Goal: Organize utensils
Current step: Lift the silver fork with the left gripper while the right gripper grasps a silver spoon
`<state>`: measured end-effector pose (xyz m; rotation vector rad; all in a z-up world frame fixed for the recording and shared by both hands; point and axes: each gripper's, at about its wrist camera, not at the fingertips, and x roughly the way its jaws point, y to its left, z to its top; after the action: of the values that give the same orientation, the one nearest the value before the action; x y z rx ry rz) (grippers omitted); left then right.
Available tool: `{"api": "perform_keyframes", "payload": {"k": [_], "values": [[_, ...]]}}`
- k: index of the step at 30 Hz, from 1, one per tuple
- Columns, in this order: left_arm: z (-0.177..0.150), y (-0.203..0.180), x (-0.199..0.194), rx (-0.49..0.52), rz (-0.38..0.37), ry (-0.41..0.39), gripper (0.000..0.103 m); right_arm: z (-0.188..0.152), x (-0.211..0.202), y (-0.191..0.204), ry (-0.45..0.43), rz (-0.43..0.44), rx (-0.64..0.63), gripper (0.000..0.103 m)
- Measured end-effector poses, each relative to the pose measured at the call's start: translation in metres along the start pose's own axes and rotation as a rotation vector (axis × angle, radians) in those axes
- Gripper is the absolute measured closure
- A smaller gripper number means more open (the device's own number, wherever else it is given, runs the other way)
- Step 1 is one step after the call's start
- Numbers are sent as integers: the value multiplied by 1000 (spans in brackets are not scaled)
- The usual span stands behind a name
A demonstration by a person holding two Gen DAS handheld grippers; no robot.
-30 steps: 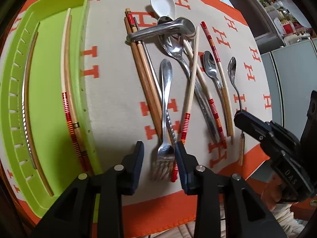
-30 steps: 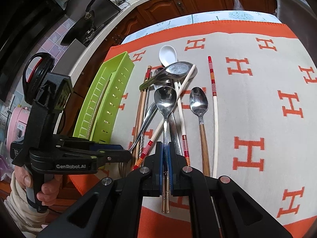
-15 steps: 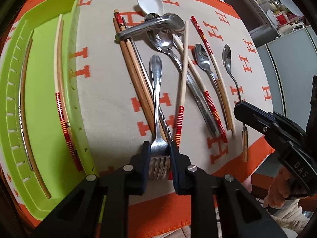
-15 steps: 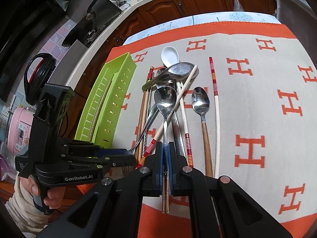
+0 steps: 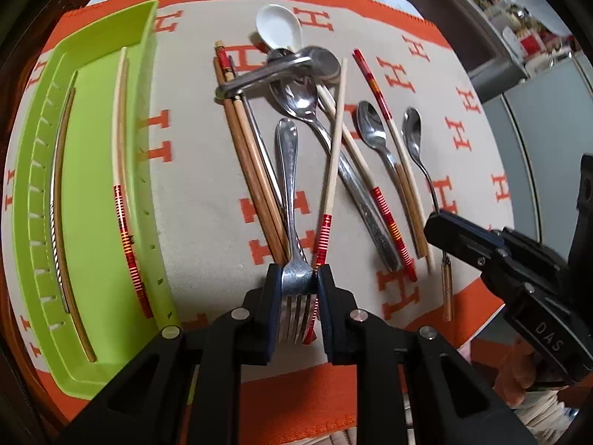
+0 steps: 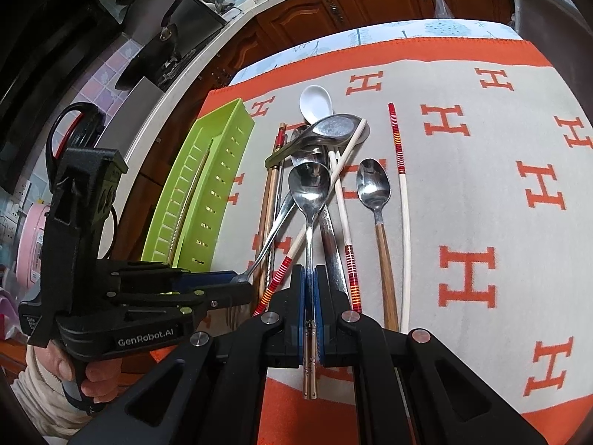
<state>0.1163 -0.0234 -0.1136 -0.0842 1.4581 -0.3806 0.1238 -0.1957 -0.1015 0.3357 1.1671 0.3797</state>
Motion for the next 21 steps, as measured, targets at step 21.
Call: {"api": "perform_keyframes", "payload": {"k": [21], "values": [[-18,26,-33,-68,-125,-87,100,-3,-10,20,-7,20,-36,99]]}}
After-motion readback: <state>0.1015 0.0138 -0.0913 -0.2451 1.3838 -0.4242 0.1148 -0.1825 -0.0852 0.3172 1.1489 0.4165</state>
